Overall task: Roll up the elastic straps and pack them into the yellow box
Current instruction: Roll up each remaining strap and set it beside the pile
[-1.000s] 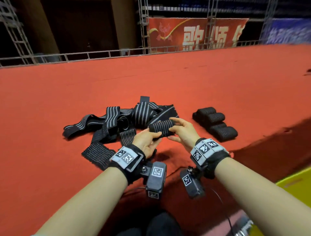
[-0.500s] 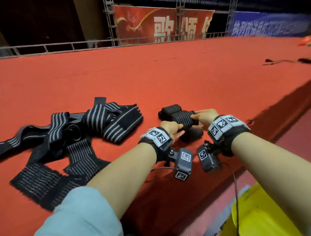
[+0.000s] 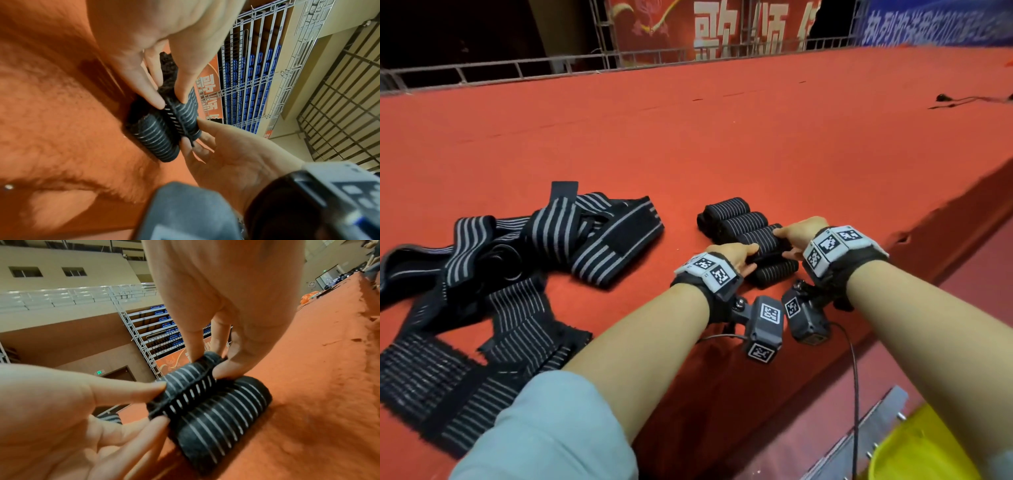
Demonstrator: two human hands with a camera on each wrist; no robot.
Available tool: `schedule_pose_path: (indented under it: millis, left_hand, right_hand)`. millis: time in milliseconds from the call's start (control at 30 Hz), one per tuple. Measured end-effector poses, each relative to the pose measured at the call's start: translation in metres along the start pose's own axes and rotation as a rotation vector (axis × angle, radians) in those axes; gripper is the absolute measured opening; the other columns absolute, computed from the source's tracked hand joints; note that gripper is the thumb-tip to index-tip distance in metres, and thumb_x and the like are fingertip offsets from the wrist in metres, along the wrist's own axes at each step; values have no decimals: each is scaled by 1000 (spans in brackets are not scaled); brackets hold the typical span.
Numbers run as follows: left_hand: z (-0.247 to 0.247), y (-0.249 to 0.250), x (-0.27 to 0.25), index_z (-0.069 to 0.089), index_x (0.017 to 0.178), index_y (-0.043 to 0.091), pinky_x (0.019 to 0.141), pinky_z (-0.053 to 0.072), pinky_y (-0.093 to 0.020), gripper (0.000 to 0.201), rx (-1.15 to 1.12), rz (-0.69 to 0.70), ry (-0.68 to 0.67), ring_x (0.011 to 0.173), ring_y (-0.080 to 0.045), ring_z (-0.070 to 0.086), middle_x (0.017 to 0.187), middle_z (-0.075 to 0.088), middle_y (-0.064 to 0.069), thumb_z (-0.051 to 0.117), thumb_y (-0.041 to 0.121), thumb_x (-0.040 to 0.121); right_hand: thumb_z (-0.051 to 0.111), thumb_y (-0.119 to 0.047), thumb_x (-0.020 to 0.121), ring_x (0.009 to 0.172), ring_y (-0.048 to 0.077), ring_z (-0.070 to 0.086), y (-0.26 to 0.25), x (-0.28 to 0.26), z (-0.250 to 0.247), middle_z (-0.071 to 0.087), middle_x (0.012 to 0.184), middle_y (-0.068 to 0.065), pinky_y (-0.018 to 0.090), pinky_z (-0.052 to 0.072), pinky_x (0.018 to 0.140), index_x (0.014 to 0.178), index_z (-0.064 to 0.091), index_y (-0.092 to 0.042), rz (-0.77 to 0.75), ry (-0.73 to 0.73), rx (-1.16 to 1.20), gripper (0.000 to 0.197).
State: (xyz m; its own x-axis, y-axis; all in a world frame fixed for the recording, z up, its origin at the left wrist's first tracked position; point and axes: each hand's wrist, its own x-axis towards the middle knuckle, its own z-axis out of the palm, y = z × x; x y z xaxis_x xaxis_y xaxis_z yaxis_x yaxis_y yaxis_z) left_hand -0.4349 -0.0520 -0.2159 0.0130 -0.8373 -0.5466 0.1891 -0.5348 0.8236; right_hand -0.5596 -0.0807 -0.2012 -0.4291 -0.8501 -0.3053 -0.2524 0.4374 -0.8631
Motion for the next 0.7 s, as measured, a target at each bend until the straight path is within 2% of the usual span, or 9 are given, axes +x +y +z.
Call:
schedule_pose_path:
  millis: [100, 167, 233, 300, 367, 500, 533, 600, 700]
  left_hand:
    - [-2, -3, 2, 60, 112, -5, 58, 60, -29, 38, -80, 39, 34, 80, -18, 64, 95, 67, -13, 76, 6, 80]
    - [-4, -5, -1, 59, 114, -4, 51, 59, -28, 40, -110, 47, 23, 77, -19, 63, 98, 66, -14, 76, 7, 80]
    - [-5, -5, -5, 58, 114, -1, 46, 56, -25, 39, -121, 52, 22, 77, -18, 63, 91, 64, -12, 76, 12, 81]
    - [-5, -5, -10, 54, 119, 2, 52, 56, -25, 45, -93, 54, 9, 92, -21, 65, 92, 60, -8, 75, 19, 83]
    - [-7, -4, -12, 49, 124, 3, 63, 56, -27, 52, -57, 54, 3, 108, -25, 61, 100, 55, -7, 74, 25, 84]
    - [-17, 1, -17, 47, 127, 0, 65, 56, -27, 58, -36, 106, 44, 106, -23, 60, 117, 56, -12, 74, 28, 83]
    - [-20, 3, -20, 48, 126, -1, 64, 56, -27, 55, -44, 117, 51, 107, -23, 60, 117, 58, -13, 73, 26, 84]
    - [-31, 7, -29, 50, 116, -1, 66, 55, -27, 41, -53, 153, 59, 100, -21, 59, 101, 58, -9, 70, 20, 87]
    - [-51, 11, -44, 52, 96, 5, 60, 55, -25, 20, -43, 185, 90, 84, -18, 57, 78, 52, -5, 68, 12, 88]
  right_hand:
    - [76, -28, 81, 74, 27, 62, 11, 6, 1, 69, 91, 17, 36, 53, 68, 91, 69, 3, -79, 40, -143, 34]
    - [75, -33, 80, 74, 27, 62, 13, 8, 2, 71, 93, 18, 37, 54, 75, 96, 71, 2, -115, 42, -146, 38]
    - [73, -36, 82, 73, 27, 62, 13, 6, 1, 72, 93, 18, 37, 53, 75, 96, 72, 0, -135, 41, -169, 39]
    - [71, -39, 83, 75, 27, 63, 12, 1, -2, 72, 93, 18, 36, 53, 77, 95, 73, 0, -179, 46, -185, 40]
    - [69, -40, 84, 76, 27, 64, 10, -4, -6, 72, 88, 16, 37, 53, 80, 93, 73, -1, -214, 53, -171, 40]
    - [66, -37, 86, 85, 30, 66, -3, -22, -11, 66, 81, 8, 43, 55, 86, 77, 68, -10, -271, 112, -120, 28]
    - [65, -35, 87, 89, 29, 66, -9, -27, -11, 66, 85, 7, 42, 54, 87, 77, 66, -16, -285, 135, -108, 22]
    - [65, -33, 86, 89, 25, 65, -21, -40, -6, 68, 90, 6, 38, 54, 87, 76, 64, -21, -312, 127, -84, 16]
    - [69, -34, 77, 75, 22, 63, -33, -55, 12, 69, 77, 3, 39, 55, 78, 71, 67, -17, -297, 39, -5, 18]
